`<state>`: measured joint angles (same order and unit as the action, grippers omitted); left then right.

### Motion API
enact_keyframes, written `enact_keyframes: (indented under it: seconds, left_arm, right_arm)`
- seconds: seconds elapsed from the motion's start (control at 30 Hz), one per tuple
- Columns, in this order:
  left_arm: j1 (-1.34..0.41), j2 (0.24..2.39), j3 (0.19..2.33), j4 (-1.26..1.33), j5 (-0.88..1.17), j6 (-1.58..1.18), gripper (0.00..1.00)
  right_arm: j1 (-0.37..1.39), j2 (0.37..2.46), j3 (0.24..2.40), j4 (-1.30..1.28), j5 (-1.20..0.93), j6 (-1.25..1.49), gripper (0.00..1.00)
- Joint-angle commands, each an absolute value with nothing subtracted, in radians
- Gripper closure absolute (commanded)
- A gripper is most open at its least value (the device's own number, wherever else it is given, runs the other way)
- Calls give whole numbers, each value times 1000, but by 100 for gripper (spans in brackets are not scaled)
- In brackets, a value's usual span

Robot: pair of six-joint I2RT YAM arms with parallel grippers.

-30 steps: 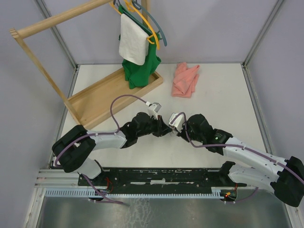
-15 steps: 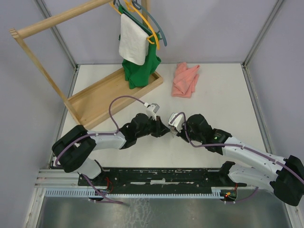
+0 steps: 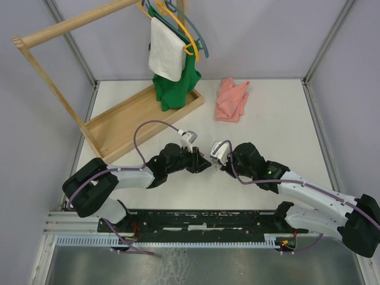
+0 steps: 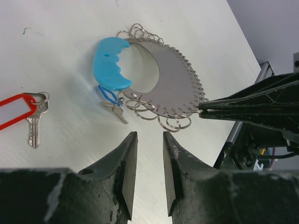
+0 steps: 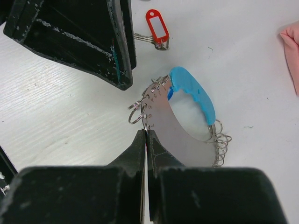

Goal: Put the keys on the keyring

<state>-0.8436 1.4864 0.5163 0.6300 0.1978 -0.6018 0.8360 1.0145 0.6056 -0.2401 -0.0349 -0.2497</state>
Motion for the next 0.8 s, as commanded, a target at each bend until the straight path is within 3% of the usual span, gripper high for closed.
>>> enact_keyframes:
  seconds: [0.0,0.53,0.77]
  left_arm:
    - [-810,1485,536,719,280,-520,64]
    - [-716,1619,472,1044,514,-737,62]
    - [-717,1815,369,1506,459,-1140,57]
  right_arm:
    - [839,1002,663,-183,-48,-248,99]
    - [839,984,652,-165,-76,-287,99]
    - [839,985,645,-147,-80,-282,100]
